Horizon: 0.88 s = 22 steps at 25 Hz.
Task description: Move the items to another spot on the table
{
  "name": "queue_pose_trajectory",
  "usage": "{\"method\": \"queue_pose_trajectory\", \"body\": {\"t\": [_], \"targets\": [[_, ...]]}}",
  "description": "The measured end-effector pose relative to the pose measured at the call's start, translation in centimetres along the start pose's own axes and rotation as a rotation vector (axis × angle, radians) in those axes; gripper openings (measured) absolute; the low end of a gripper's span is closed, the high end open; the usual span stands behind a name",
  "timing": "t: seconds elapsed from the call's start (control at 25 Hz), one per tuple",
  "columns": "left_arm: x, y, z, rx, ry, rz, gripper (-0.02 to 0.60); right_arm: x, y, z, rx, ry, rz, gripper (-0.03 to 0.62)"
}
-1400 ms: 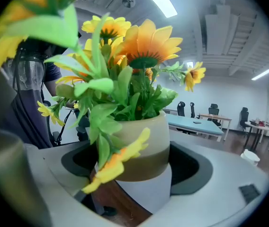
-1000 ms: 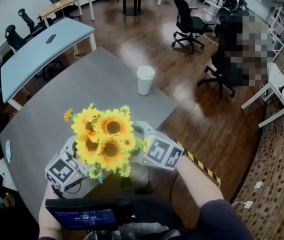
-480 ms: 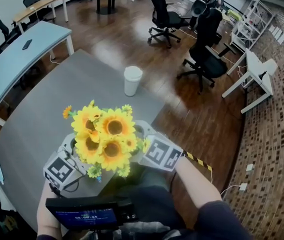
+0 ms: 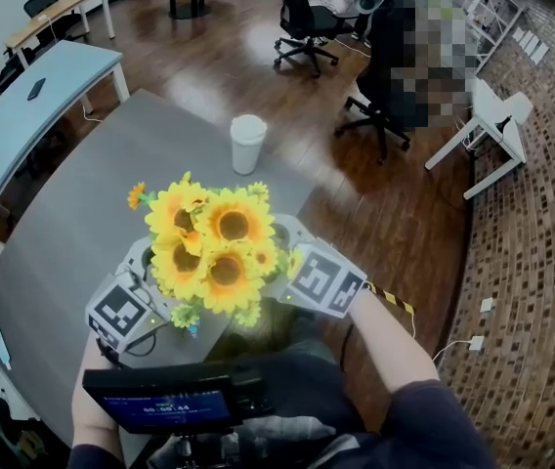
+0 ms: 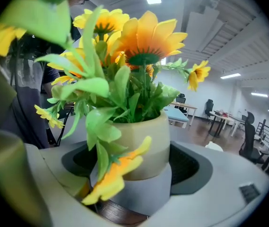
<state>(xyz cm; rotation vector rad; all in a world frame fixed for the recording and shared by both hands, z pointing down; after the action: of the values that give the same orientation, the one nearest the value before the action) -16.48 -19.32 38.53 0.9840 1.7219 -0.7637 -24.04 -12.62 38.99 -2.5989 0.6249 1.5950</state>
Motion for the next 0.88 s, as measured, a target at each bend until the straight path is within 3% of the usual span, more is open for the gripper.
{"method": "queue_pose_trajectory", "body": {"t": [0.52, 0.88], "targets": [[3.6, -2.0, -9.8, -0.122, 0.071, -0.095, 0.390, -5.8, -3.7, 7.7, -0.123, -0.037, -0.087, 0.472], [8.1, -5.8, -22.4, -0.168, 0.135, -0.149, 0.390, -13.3, -8.6, 18.0, -0.195, -0.064, -0.110, 0.472]]}}
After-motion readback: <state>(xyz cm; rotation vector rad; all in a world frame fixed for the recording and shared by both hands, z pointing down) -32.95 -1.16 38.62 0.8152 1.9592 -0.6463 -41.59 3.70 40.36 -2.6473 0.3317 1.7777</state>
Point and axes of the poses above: the fingertips, and each gripper's own axes: z backward along the fingers, y to its left, x out of its top, the point moved 4 cm from there along z, backward along the fingers, and after that the axes turned 3 degrees about z, right-handed, at the moved point
